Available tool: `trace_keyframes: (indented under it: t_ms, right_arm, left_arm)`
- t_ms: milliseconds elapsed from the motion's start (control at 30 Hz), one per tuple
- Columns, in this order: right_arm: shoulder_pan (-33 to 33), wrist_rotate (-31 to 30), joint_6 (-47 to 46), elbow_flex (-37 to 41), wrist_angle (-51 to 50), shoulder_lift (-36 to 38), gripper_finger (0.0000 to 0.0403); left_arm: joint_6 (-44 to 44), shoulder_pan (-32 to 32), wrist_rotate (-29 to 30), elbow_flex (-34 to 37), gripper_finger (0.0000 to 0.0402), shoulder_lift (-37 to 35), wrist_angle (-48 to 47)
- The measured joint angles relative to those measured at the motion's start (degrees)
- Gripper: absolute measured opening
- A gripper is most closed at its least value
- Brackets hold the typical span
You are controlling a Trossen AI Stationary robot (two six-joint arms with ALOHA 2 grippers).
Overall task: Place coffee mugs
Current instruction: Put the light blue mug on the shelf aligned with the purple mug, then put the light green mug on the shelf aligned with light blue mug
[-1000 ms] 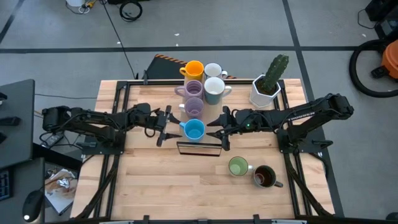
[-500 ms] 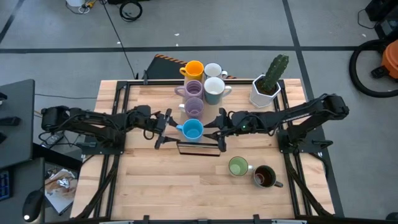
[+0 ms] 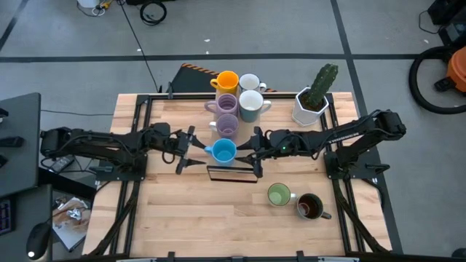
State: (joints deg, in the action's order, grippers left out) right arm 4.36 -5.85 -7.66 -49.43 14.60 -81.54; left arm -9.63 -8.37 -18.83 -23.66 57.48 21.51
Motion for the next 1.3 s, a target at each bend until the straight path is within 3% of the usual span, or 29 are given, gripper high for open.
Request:
trace_keyframes:
  t_ms: [267, 400, 700, 1000, 1133, 1300]
  right_arm:
    - [-0.3, 0.0, -0.2, -0.2, -2.6, 0.6, 0.0194]
    - [0.0, -2.0, -0.1, -5.7, -16.6, 2.5, 0.0192]
    - [2.1, -5.9, -0.5, -24.3, -53.1, 2.9, 0.0191]
    - [2.0, -0.6, -9.8, -34.1, -83.2, 3.0, 0.0191]
    - [1.5, 0.9, -13.2, -34.1, -90.8, 3.0, 0.0191]
    - [1.5, -0.5, -13.3, -34.1, -92.5, 3.4, 0.0191]
  left_arm:
    - [-1.7, 0.6, 3.7, 0.0, 0.0263, -3.5, -5.4]
    - [-3.1, 0.1, 4.8, 0.4, 0.0263, -6.9, -9.4]
    - [0.7, -1.3, 4.9, 7.9, 0.0263, -14.9, -4.4]
    - [3.1, -1.3, 4.9, 11.3, 0.0263, -16.3, 0.7]
    - [3.0, -1.3, 4.9, 11.3, 0.0263, -16.3, 3.6]
    - [3.9, -1.3, 5.1, 11.3, 0.0263, -16.3, 3.0]
